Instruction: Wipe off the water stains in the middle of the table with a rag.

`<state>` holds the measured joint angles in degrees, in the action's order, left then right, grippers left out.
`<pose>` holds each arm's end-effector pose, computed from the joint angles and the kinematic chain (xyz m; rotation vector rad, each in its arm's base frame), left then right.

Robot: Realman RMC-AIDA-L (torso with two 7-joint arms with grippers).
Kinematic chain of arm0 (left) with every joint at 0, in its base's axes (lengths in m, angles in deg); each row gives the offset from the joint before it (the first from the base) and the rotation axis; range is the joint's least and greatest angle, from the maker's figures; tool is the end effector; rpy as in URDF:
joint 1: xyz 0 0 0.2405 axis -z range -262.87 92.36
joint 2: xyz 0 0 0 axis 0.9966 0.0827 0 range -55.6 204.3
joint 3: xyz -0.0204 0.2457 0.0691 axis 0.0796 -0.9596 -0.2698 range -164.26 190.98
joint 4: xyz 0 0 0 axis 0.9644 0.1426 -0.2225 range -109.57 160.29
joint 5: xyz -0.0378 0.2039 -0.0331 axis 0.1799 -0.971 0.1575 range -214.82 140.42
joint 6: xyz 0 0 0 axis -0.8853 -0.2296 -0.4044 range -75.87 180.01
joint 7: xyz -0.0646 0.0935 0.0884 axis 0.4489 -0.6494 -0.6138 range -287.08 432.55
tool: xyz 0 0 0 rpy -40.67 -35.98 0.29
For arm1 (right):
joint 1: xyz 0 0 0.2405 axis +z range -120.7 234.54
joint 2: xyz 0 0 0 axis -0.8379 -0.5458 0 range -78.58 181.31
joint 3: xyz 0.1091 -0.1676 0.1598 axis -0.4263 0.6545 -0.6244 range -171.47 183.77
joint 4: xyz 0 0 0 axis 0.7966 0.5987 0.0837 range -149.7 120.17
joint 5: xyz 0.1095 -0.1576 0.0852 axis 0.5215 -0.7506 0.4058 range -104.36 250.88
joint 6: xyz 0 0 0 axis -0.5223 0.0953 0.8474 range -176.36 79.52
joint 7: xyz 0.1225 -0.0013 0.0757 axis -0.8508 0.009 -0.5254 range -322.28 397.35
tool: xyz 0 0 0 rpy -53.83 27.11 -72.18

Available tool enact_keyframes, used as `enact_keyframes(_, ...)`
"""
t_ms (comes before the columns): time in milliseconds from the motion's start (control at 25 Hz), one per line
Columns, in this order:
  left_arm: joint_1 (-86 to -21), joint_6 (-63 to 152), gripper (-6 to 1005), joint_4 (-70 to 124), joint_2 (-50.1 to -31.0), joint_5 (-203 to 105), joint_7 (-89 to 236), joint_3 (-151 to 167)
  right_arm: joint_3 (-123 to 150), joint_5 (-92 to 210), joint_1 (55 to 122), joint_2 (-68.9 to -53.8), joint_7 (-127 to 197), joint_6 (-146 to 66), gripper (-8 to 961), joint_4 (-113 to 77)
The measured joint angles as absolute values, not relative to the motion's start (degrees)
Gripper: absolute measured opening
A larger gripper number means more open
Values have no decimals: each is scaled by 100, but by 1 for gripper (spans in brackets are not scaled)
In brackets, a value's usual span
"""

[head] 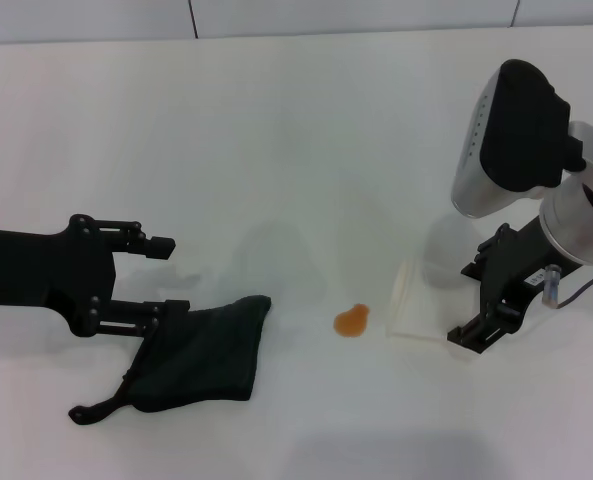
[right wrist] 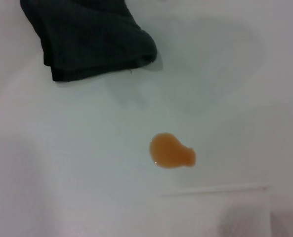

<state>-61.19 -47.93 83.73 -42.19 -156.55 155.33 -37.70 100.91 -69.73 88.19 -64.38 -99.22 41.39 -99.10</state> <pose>-0.2586 0.3036 0.0384 -2.9702 -0.3213 -0.3379 0.1643 0.3222 -0.0221 -2.8332 0.4194 -0.6592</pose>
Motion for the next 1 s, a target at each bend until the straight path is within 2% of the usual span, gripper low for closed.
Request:
enact_keyframes(240, -6123, -4793, 703, 8372, -4219, -15655, 15496, -3770, 10061, -6954, 8823, -6439, -9922, 4158, 740, -9926)
enact_keyframes(480, -6152, -4789, 702, 8372, -4219, -15655, 15491, -3770, 9908, -6890, 8744, -6433, -9918, 4123, 670, -10045)
enact_keyframes(1000, -6207, -4694, 699, 8372, -4273, -15655, 15361, -3770, 8818, -5861, 7772, -6399, -9023, 3761, 658, -10476)
